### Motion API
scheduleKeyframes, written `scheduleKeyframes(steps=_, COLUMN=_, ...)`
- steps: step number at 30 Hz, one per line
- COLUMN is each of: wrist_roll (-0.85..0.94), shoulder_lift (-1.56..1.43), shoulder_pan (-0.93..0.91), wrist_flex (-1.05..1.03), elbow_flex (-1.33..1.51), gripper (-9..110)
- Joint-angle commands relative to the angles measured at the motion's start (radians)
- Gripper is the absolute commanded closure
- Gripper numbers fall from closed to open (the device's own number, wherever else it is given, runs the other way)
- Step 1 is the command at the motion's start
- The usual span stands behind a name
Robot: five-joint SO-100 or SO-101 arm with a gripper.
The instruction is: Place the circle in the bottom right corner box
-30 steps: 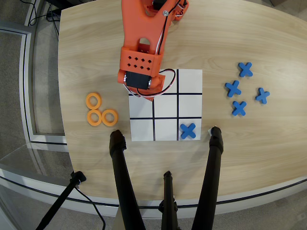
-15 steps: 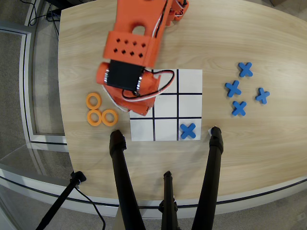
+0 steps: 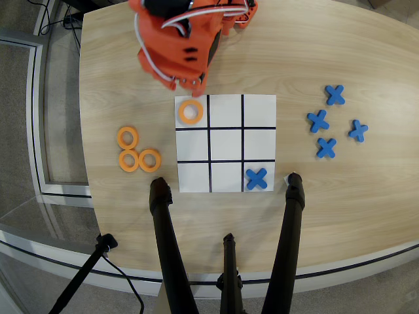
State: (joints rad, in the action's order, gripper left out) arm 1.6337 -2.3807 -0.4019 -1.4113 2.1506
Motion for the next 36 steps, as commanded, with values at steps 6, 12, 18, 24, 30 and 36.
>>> scheduleKeyframes(steps=6, wrist_roll=-0.029, shoulder_lift=-0.549, shoulder_pan=-0.078, wrist_flex=0.324, elbow_flex=0.844, gripper=102)
scheduleKeyframes(steps=12, wrist_roll=-0.041, shoulder_lift=-0.744, shoulder_pan=-0.215, wrist_flex=0.348, elbow_flex=1.048, gripper=102)
scheduleKeyframes(steps=18, wrist_roll=-0.052, shoulder_lift=-0.839, shoulder_pan=-0.347, wrist_flex=0.213, elbow_flex=1.052, gripper=102)
scheduleKeyframes(steps=24, wrist_roll=-0.049, shoulder_lift=-0.939, shoulder_pan=-0.551, wrist_flex=0.098, elbow_flex=1.052, gripper=101)
scheduleKeyframes(steps=30, wrist_roll=-0.051, shoulder_lift=-1.011, shoulder_pan=-0.931, wrist_flex=0.110, elbow_flex=1.052, gripper=101)
scheduleKeyframes(steps=36, wrist_roll=-0.052, shoulder_lift=-1.014, shoulder_pan=-1.175, wrist_flex=0.115, elbow_flex=1.052, gripper=102)
